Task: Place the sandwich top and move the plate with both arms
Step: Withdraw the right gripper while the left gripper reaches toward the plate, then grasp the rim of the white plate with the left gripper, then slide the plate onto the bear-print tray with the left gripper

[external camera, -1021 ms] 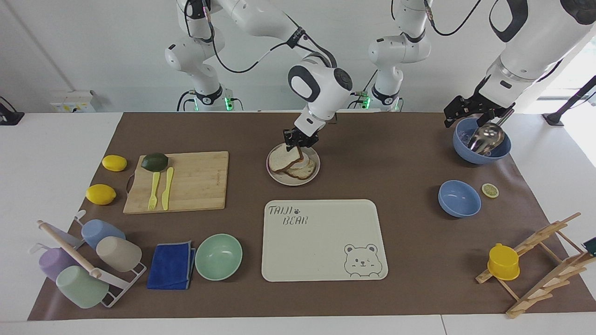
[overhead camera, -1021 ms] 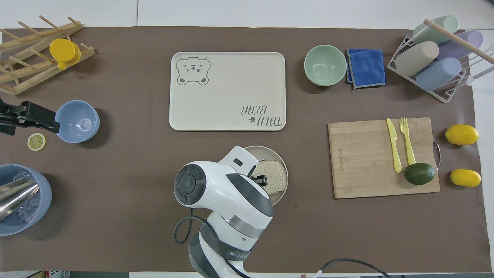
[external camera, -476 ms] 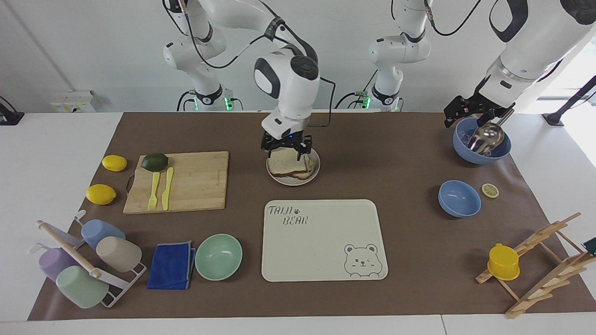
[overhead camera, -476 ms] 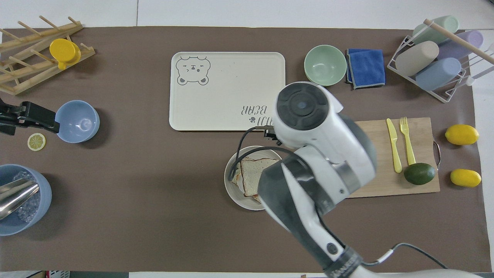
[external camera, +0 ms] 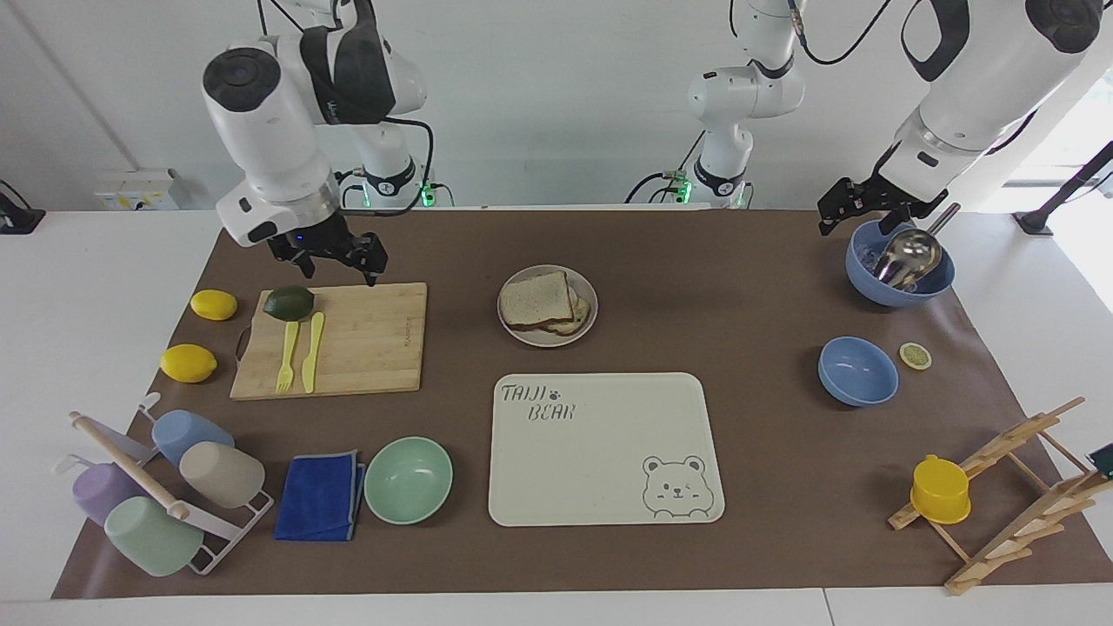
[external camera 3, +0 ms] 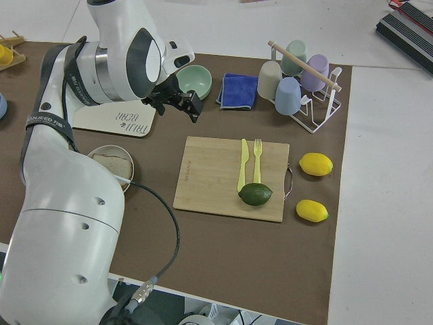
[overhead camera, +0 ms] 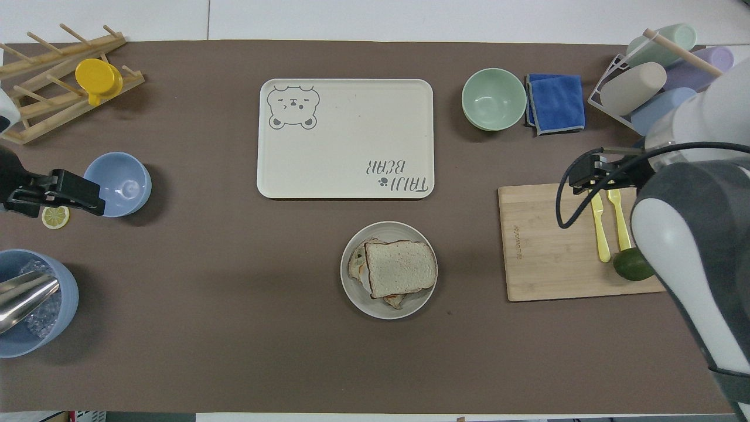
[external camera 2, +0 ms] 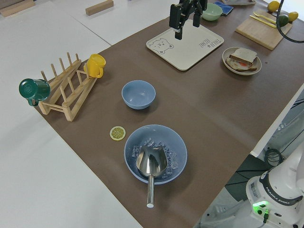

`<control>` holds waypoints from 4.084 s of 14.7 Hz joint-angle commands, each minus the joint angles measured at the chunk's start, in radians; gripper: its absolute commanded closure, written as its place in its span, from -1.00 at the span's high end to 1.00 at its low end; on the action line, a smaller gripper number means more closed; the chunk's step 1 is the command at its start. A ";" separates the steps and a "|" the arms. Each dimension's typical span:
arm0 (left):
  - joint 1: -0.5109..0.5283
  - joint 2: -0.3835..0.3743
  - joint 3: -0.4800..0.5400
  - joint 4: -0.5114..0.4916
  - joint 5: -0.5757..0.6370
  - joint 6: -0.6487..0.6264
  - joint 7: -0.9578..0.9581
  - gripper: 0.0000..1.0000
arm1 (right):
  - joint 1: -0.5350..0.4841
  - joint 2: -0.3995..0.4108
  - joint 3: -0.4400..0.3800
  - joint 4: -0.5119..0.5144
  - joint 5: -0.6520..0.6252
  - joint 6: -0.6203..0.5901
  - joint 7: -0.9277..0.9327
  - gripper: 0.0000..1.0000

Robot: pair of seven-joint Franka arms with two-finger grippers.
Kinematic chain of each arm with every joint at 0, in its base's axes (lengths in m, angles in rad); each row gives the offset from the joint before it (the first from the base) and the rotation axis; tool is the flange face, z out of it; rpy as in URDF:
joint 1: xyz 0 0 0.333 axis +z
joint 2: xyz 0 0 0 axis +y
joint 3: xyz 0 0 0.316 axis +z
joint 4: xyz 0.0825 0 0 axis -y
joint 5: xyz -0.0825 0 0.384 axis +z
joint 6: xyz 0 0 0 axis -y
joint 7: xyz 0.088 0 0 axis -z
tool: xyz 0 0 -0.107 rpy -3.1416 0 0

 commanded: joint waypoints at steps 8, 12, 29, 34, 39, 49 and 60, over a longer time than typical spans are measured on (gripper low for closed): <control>-0.339 -0.138 -0.002 -0.551 -0.208 0.504 -0.245 1.00 | -0.010 -0.041 -0.151 0.046 0.023 -0.116 -0.306 1.00; -0.457 -0.034 -0.002 -0.640 -0.292 0.715 -0.319 1.00 | -0.016 0.005 -0.151 0.096 -0.038 -0.140 -0.370 1.00; -0.617 0.114 -0.002 -0.719 -0.535 1.091 -0.352 0.27 | -0.073 -0.005 -0.151 0.075 0.017 -0.134 -0.417 1.00; -0.621 0.114 -0.002 -0.719 -0.535 1.094 -0.352 -0.10 | -0.059 -0.010 -0.140 0.075 0.018 -0.137 -0.358 1.00; -0.623 0.114 -0.002 -0.719 -0.537 1.094 -0.352 -0.57 | -0.070 -0.018 -0.138 0.073 0.018 -0.137 -0.361 1.00; -0.603 0.109 -0.002 -0.713 -0.537 1.082 -0.342 -1.00 | -0.060 -0.019 -0.138 0.075 0.017 -0.137 -0.358 1.00; -0.445 0.114 0.012 -0.495 -0.570 0.880 -0.193 -1.00 | -0.060 -0.019 -0.138 0.075 0.014 -0.137 -0.360 1.00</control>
